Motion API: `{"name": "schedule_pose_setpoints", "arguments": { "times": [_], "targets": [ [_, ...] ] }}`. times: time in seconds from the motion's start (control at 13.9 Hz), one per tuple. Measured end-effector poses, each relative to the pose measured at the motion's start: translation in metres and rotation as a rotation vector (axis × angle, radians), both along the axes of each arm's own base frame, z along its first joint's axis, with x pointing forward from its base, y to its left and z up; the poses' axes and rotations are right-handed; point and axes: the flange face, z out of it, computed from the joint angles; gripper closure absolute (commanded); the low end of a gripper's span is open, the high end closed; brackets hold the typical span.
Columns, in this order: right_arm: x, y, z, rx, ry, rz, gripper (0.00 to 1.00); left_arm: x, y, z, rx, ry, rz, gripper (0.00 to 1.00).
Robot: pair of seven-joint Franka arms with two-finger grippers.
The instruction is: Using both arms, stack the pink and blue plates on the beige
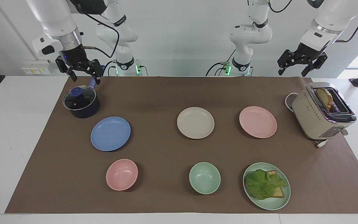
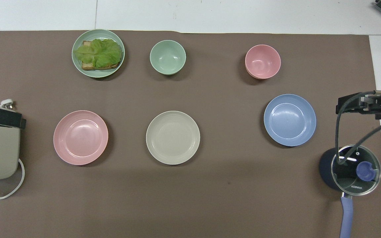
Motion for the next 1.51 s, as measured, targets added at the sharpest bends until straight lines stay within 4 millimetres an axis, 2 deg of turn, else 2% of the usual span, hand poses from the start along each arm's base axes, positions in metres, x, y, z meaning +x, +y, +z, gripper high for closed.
{"name": "schedule_pose_setpoints", "arguments": {
  "times": [0.43,0.72,0.86,1.0,1.22,1.51],
  "targets": [
    [0.000,-0.001,-0.001,0.001,0.003,-0.001,0.00,0.000,-0.001,0.000,0.000,0.001,-0.001,0.00],
    [0.000,-0.016,-0.002,0.001,0.010,-0.027,0.00,0.000,0.000,-0.001,0.000,0.002,0.001,0.00],
    [-0.001,-0.016,-0.003,0.001,0.018,-0.027,0.00,0.001,0.001,-0.007,0.000,0.010,0.003,0.00],
    [-0.001,-0.015,-0.003,0.001,0.018,-0.026,0.00,0.006,0.002,-0.019,-0.001,-0.006,0.006,0.00],
    [-0.001,-0.014,-0.003,0.001,0.018,-0.023,0.00,0.015,0.007,-0.054,-0.001,-0.015,0.020,0.00],
    [-0.001,-0.014,-0.003,0.001,0.018,-0.023,0.00,0.026,0.032,-0.106,-0.001,-0.038,0.073,0.00]
  ]
}}
